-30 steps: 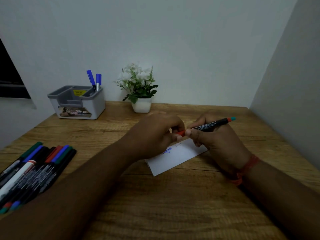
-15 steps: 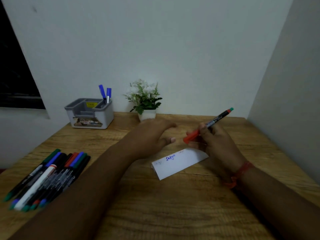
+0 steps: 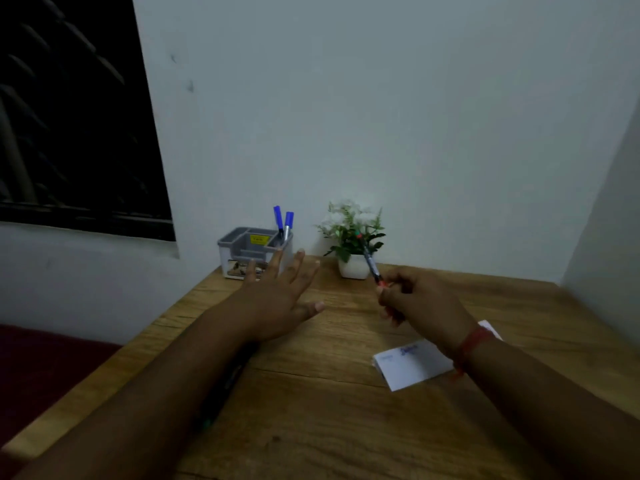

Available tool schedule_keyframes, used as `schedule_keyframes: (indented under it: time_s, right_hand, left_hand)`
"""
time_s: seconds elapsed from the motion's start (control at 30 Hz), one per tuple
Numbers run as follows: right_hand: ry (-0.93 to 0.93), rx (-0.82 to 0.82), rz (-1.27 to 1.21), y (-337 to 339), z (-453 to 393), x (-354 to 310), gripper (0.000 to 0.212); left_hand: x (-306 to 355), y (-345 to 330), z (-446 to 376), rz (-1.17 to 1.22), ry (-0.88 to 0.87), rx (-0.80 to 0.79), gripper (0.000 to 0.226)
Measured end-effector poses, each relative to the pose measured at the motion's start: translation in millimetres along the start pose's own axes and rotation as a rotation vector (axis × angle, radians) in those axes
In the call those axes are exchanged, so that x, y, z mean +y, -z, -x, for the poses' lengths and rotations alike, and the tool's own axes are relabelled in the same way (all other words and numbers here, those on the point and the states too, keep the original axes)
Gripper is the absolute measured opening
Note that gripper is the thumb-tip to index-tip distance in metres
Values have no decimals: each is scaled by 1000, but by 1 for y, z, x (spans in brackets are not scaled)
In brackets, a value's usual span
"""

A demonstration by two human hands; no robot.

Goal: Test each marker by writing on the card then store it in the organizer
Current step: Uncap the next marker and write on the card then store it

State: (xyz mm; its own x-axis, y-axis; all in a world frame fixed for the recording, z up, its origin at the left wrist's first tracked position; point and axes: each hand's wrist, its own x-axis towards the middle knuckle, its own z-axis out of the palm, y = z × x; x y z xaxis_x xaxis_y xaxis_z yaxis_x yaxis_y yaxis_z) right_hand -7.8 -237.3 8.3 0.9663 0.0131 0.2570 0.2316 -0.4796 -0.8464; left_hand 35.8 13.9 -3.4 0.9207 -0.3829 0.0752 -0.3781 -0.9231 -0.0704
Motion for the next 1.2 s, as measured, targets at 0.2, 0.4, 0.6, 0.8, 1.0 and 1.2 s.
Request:
schedule_keyframes:
  time_s: [0.2, 0.4, 0.6, 0.8, 1.0, 1.2]
  right_hand:
    - [133, 135, 219, -49, -62, -31, 6]
    - [249, 145, 484, -86, -129, -69, 14]
    - [272, 61, 798, -110, -176, -92, 24]
    - [269, -31, 929, -131, -202, -109, 23]
    - [233, -12, 833, -145, -221, -103, 37]
    - [415, 194, 593, -132, -206, -96, 44]
  left_hand:
    - [-47, -15, 12, 19, 76, 21, 109]
    - [-64, -18, 26, 145, 112, 32, 72]
    - [-72, -24, 22, 205, 123, -23, 71]
    - [-69, -24, 21, 214, 89, -15, 71]
    - [-71, -29, 20, 205, 83, -24, 72]
    - [-76, -30, 18, 228, 87, -23, 69]
